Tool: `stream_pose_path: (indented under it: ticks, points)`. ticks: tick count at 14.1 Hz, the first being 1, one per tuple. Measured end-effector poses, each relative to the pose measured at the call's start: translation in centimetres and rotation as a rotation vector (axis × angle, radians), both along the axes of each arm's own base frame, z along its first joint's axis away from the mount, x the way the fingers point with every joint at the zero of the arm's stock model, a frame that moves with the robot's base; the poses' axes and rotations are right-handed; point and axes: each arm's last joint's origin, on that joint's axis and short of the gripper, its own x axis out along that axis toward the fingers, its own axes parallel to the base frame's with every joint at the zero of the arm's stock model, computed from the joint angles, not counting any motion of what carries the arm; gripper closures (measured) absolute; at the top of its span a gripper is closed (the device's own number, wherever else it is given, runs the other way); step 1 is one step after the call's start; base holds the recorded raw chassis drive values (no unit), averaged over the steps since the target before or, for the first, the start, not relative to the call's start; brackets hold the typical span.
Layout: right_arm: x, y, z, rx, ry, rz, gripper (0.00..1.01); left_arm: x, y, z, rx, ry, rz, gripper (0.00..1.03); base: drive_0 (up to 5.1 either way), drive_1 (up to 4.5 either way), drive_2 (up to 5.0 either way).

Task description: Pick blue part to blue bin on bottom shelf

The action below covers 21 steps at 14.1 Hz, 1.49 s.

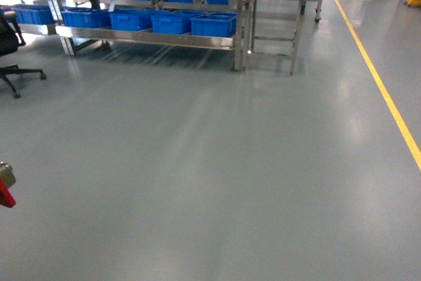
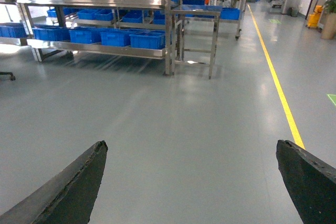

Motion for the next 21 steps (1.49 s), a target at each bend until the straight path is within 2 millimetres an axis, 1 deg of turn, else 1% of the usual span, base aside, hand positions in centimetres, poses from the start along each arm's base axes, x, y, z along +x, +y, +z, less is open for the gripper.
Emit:
stream_pose_path:
  ticks: [16, 21]
  points:
    - [0.0, 0.0, 0.0, 0.0, 0.0, 0.0, 0.03, 0.0, 0.0, -0.01, 0.0, 0.0, 0.0, 0.58, -1.4, -1.4, -1.4]
    - [0.0, 0.0, 0.0, 0.0, 0.0, 0.0, 0.03, 0.01, 0.0, -0.01, 0.0, 0.001, 0.0, 0.58, 0.0, 0.0, 0.0]
